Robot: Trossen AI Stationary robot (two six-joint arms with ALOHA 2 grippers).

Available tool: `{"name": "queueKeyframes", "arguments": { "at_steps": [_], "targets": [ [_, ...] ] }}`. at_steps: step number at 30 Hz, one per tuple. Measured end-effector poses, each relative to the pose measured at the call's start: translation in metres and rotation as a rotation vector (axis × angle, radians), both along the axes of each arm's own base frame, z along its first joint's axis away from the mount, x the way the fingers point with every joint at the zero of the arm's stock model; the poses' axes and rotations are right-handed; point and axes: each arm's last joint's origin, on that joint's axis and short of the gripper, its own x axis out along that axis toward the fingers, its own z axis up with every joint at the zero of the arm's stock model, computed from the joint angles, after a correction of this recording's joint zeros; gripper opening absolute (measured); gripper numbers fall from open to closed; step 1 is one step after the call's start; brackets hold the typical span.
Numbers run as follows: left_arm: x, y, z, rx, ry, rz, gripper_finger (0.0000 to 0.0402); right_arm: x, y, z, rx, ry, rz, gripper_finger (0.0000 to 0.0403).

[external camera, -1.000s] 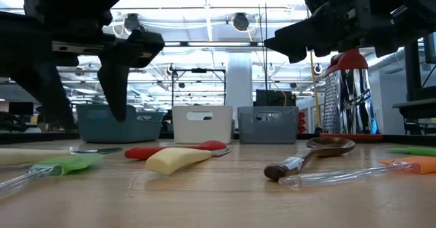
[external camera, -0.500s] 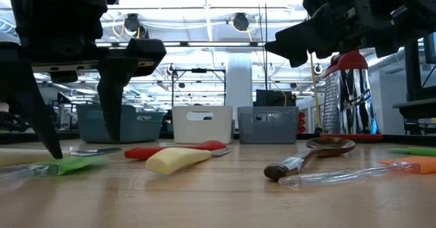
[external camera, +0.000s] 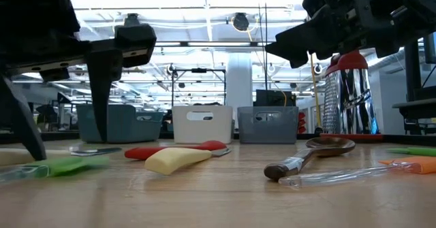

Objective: Pick & Place Kitchen Items
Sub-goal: Put the left green spatula into the blue bin

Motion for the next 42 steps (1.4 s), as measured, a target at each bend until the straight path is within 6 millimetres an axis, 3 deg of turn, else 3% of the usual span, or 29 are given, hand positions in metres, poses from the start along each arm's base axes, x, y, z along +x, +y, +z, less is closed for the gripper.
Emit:
{"name": "queueKeyframes", "arguments": {
  "at_steps": [11,17,22,34,42],
  "targets": [
    [0.005,-0.002,0.002,-0.009,-0.055,-0.052,0.0207,0.0,0.0,-0.002,0.0,0.016,0.0,0.0196],
    [0.01,-0.006,-0.019,0.074,-0.037,-0.211,0.0207,0.0,0.0,-0.002,0.0,0.021,0.0,0.0196],
    [0.015,0.001,-0.022,0.095,-0.031,-0.28,0.0203,0.0,0.0,-0.002,0.0,0.023,0.001,0.0196],
    [0.029,0.032,-0.028,-0.12,0.077,-0.228,0.008,0.0,0.0,-0.002,0.0,0.022,0.001,0.0196],
    [0.035,0.042,-0.027,-0.24,0.114,0.084,0.0008,0.0,0.0,-0.002,0.0,0.023,0.001,0.0196]
  ]
}}
